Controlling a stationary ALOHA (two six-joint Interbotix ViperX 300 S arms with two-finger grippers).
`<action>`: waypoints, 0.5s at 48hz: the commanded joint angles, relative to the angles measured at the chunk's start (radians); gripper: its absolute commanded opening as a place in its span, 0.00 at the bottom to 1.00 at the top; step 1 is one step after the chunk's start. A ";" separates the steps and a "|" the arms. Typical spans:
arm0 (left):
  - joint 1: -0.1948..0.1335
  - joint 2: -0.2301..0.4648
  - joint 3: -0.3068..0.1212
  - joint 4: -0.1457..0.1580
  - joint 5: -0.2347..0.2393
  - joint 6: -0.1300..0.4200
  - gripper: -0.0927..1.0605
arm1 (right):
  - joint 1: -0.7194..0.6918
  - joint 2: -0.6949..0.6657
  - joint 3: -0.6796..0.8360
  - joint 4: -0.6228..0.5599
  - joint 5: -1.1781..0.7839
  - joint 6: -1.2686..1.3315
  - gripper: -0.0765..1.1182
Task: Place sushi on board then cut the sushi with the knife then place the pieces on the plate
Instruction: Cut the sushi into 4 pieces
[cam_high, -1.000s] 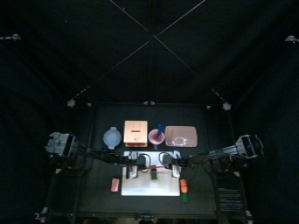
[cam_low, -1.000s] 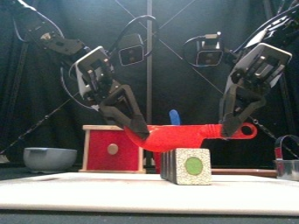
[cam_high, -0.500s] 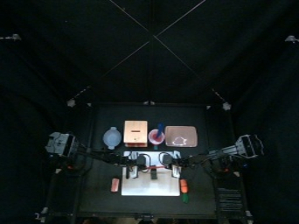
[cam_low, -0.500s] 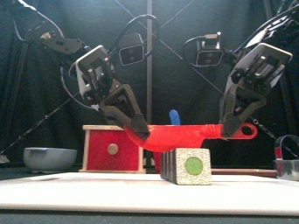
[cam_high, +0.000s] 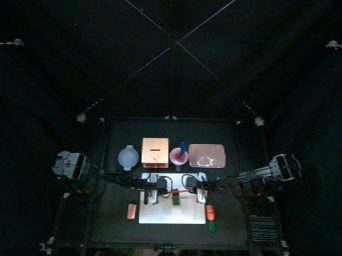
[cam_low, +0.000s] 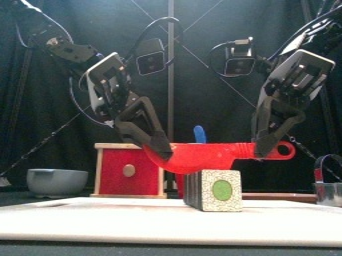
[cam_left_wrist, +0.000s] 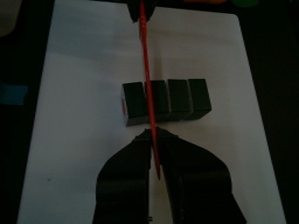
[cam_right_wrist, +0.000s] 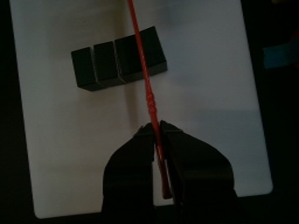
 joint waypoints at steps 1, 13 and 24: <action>-0.012 0.003 -0.021 -0.002 -0.003 -0.002 0.50 | -0.011 -0.009 -0.020 -0.002 -0.005 0.005 0.37; -0.011 0.009 -0.021 -0.002 0.005 -0.002 0.50 | -0.020 -0.008 -0.035 -0.009 0.000 0.002 0.37; -0.006 0.009 -0.014 -0.002 0.006 -0.002 0.50 | -0.029 -0.003 -0.043 -0.017 0.000 0.002 0.37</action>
